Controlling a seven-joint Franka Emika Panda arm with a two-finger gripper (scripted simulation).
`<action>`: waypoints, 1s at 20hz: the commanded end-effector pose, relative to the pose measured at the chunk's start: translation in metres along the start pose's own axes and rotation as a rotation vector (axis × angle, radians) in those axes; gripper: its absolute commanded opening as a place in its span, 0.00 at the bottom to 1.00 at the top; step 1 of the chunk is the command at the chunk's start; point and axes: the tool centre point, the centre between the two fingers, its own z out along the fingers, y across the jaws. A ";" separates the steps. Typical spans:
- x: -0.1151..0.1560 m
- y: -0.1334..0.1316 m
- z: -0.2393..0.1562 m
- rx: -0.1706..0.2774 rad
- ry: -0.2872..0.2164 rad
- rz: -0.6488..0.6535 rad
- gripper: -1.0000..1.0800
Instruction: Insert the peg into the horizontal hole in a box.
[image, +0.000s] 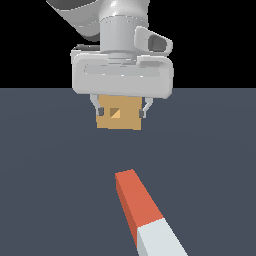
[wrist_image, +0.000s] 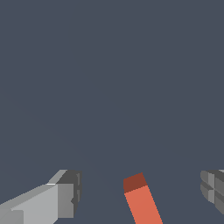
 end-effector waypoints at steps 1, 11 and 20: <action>0.000 0.000 0.000 0.000 0.000 0.000 0.96; -0.021 0.002 0.007 -0.004 -0.003 -0.036 0.96; -0.077 0.012 0.023 -0.015 -0.012 -0.130 0.96</action>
